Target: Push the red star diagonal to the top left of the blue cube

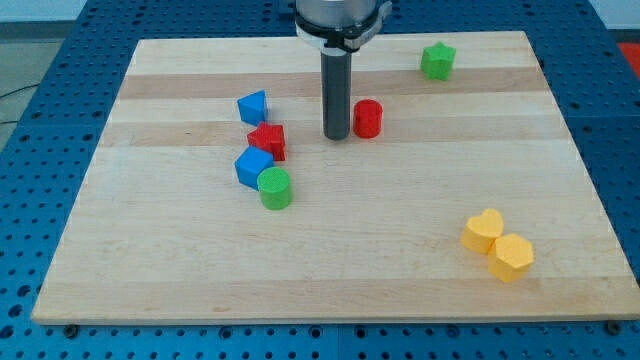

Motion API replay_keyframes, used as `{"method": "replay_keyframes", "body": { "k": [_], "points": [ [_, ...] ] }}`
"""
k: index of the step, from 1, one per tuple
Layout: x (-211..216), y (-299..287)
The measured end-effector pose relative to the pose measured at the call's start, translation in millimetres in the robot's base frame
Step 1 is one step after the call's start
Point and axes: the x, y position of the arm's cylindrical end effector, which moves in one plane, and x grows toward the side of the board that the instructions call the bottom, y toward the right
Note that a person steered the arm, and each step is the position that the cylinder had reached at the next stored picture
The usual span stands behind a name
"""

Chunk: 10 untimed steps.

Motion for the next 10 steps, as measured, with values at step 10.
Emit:
{"method": "replay_keyframes", "body": {
  "k": [10],
  "points": [
    [57, -216]
  ]
}}
